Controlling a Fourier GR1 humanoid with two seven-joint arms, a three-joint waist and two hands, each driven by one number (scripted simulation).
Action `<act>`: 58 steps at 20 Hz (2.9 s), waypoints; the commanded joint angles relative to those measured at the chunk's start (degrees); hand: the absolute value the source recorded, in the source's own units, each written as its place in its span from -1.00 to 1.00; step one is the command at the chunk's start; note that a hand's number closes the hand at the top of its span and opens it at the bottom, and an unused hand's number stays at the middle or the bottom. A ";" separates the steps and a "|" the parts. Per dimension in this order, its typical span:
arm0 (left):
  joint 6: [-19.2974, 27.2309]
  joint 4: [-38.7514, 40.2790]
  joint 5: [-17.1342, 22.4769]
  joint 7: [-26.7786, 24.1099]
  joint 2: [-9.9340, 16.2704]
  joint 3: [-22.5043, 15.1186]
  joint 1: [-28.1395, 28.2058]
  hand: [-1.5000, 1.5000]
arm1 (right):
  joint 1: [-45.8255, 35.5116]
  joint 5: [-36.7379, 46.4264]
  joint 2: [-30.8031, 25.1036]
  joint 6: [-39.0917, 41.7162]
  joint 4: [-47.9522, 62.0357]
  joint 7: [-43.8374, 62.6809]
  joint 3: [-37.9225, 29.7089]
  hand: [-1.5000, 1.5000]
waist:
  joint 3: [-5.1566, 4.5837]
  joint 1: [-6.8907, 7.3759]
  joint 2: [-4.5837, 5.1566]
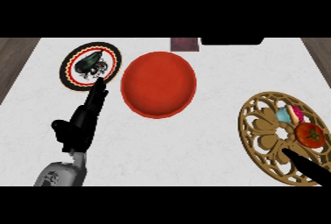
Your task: Pick the tomato from the placemat and place it in the bowl
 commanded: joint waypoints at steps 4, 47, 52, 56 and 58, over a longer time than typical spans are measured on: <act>-4.03 -2.93 1.25 2.14 1.46 3.87 0.85 0.00 | -2.88 -5.60 2.36 1.43 4.45 -5.98 -3.47 -1.00 | 0.01 0.18 0.00; -8.59 -0.49 -3.76 1.23 -4.35 4.62 -2.28 0.00 | -23.36 4.30 0.08 19.75 40.14 -29.73 14.01 1.00 | -0.03 5.94 0.57; -10.12 -0.04 -3.75 1.36 -5.60 2.00 -3.46 0.00 | -26.21 8.97 2.50 37.72 38.84 -39.50 34.07 1.00 | -0.13 12.20 1.13; -8.16 1.34 -4.82 0.73 -5.29 3.49 -2.80 0.00 | -26.89 6.92 5.10 49.82 34.85 -47.79 44.84 1.00 | -0.04 6.03 0.16; -7.68 -0.01 -3.53 3.26 -4.83 5.39 -4.04 0.00 | -26.76 2.95 5.81 55.16 31.57 -50.69 46.34 1.00 | 0.02 3.34 -0.13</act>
